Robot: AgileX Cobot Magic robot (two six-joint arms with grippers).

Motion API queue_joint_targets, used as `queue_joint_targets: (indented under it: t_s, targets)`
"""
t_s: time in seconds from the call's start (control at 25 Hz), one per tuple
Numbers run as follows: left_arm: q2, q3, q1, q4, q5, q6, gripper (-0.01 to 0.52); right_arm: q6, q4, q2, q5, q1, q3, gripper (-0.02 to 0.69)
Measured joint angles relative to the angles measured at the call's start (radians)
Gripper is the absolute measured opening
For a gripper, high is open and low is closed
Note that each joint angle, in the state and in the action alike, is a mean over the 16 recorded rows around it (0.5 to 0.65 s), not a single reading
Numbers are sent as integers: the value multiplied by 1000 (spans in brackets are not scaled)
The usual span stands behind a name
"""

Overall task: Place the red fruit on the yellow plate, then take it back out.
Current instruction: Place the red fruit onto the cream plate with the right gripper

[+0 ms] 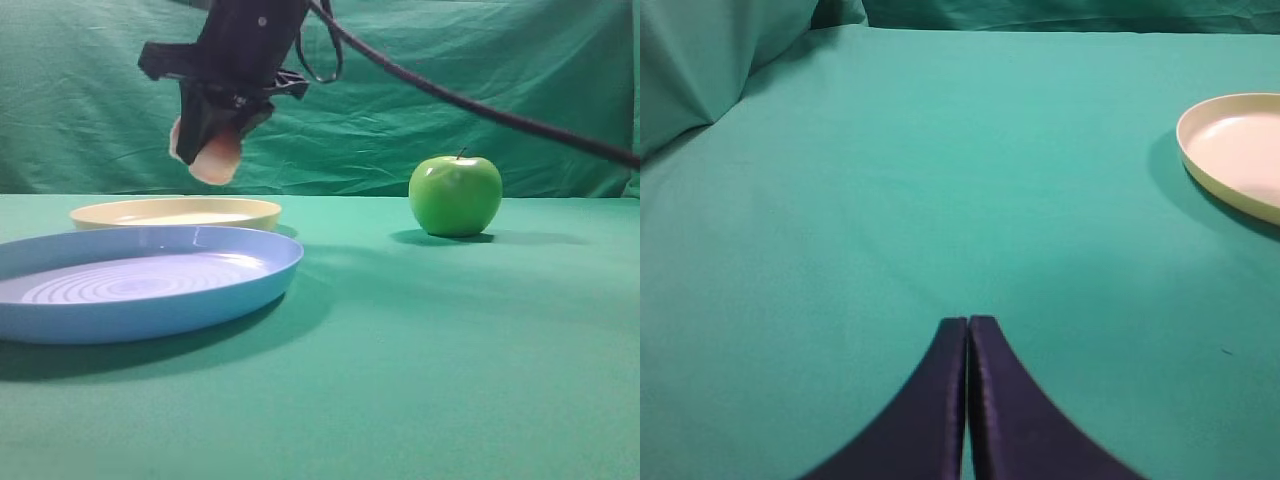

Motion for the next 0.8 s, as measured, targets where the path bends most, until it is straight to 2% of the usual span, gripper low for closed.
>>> queue_joint_targets:
  t_s: [0.28,0.4,0.48,0.56,0.8]
  targets:
    - [0,0,0,0,0,0,0,-22,7,12,-14,-5,-1,569]
    - [0,0,0,0,0,0,0,-23,6,-10,6,-12,-1,604]
    - [0,0,0,0,0,0,0,-19,5,-34,26,-18,-1,590]
    - [0,0,0,0,0,0,0,-12,4,-65,52,-25,-1,545]
    - [0,0,0,0,0,0,0,32,2,-196,167,-46,-1,327]
